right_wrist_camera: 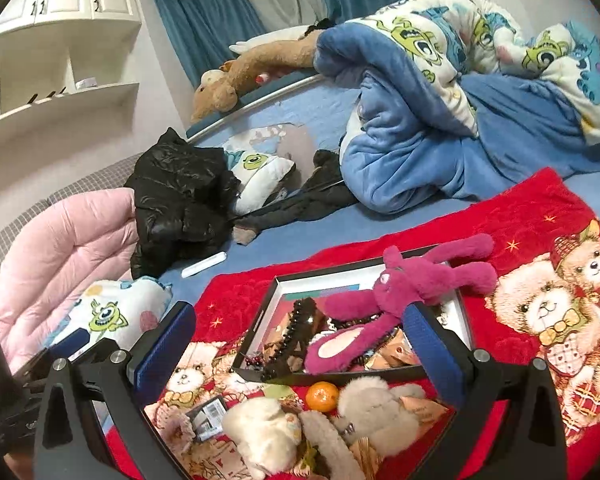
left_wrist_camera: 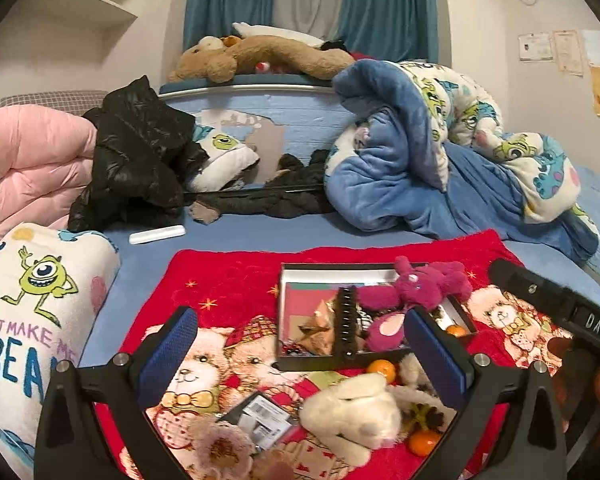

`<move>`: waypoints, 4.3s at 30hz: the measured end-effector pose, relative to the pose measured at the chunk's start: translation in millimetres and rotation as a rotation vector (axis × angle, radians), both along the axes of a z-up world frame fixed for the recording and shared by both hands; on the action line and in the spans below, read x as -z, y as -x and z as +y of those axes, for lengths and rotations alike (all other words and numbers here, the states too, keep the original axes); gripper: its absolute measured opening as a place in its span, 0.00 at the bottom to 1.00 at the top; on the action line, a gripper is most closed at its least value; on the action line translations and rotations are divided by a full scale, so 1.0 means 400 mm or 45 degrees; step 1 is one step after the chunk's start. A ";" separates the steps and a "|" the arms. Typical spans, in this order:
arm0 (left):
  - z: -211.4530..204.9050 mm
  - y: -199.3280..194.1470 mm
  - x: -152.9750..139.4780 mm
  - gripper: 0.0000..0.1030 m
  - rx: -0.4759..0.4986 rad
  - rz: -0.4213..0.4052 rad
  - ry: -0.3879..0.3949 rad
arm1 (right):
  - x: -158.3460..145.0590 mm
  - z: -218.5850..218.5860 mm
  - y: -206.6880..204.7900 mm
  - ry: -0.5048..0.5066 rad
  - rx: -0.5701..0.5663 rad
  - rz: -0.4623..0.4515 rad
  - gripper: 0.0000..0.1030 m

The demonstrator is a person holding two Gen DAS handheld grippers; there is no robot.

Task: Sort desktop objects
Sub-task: 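Withdraw both grippers from the box back over the remaining items, then reach the right gripper to a mandarin orange while the left reaches toward the pink scrunchie, then grasp the mandarin with the right gripper while the left grasps the pink scrunchie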

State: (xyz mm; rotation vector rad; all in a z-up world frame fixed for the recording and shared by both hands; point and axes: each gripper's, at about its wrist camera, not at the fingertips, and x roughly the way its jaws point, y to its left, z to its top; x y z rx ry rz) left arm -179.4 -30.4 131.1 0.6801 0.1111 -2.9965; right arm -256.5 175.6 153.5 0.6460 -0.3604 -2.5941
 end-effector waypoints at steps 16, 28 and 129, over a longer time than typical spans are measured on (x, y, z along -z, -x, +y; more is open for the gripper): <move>-0.059 -0.024 -0.001 1.00 -0.068 -0.022 0.009 | 0.036 -0.021 -0.066 -0.091 0.035 0.020 1.00; -0.166 -0.060 0.027 1.00 -0.218 -0.080 0.064 | 0.035 -0.035 -0.106 -0.110 0.018 0.042 1.00; -0.214 -0.030 0.357 0.11 -0.230 -0.382 -0.055 | 0.412 -0.127 -0.117 -0.591 0.126 -0.361 0.36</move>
